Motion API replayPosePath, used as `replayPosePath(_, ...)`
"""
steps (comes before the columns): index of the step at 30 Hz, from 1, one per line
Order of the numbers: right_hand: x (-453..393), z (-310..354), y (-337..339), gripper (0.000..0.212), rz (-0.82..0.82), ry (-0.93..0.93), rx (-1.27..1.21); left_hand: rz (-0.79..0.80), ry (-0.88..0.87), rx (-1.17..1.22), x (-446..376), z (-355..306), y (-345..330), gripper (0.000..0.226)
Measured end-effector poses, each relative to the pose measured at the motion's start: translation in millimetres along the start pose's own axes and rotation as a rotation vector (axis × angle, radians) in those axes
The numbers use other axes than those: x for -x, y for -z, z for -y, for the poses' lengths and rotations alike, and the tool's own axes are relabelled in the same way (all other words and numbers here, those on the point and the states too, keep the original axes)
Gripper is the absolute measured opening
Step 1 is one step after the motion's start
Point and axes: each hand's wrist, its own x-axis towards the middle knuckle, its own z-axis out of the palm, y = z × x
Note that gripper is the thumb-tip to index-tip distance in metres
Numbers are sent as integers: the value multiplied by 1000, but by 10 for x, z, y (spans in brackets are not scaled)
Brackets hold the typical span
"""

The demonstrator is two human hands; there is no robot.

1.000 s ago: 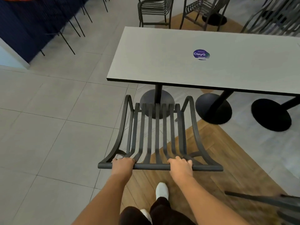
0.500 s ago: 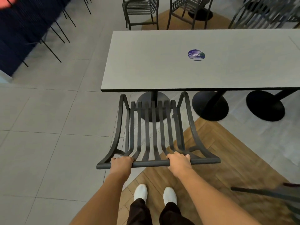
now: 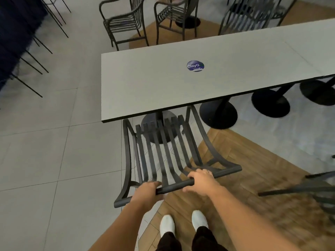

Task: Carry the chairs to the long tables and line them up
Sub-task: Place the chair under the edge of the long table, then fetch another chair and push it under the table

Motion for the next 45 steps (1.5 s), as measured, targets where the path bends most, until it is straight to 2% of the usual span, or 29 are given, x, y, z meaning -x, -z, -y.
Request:
replayPosePath(3, 132, -18, 37, 67, -71, -53, -202, 25, -94, 25, -14, -194, 196, 53)
replayPosePath(7, 318, -130, 81, 49, -216, -93, -397, 3, -228, -49, -24, -576, 445, 40)
replayPosePath(11, 513, -408, 121, 42, -371, -167, -420, -30, -330, -150, -44, -1076, 595, 37)
replayPosePath(17, 951, -1112, 166, 36, -483, -324, -422, -9, -469, -295, -155, -1943, 573, 37)
replayPosePath(20, 1279, -1552, 151, 37, -507, -391, -438, -2, -547, -341, -145, -2466, 393, 34)
replayPosePath(26, 2023, -2574, 6, 38, -508, -586, -516, 85, -649, -512, -70, -3542, -175, 40)
replayPosePath(33, 2835, -3694, -272, 37, -513, -759, -583, 160, -737, -534, 56, -4680, -920, 44)
replayPosePath(45, 3741, -5027, -720, 43, -525, -949, -740, 240, -949, -676, 160, -6206, -1895, 38)
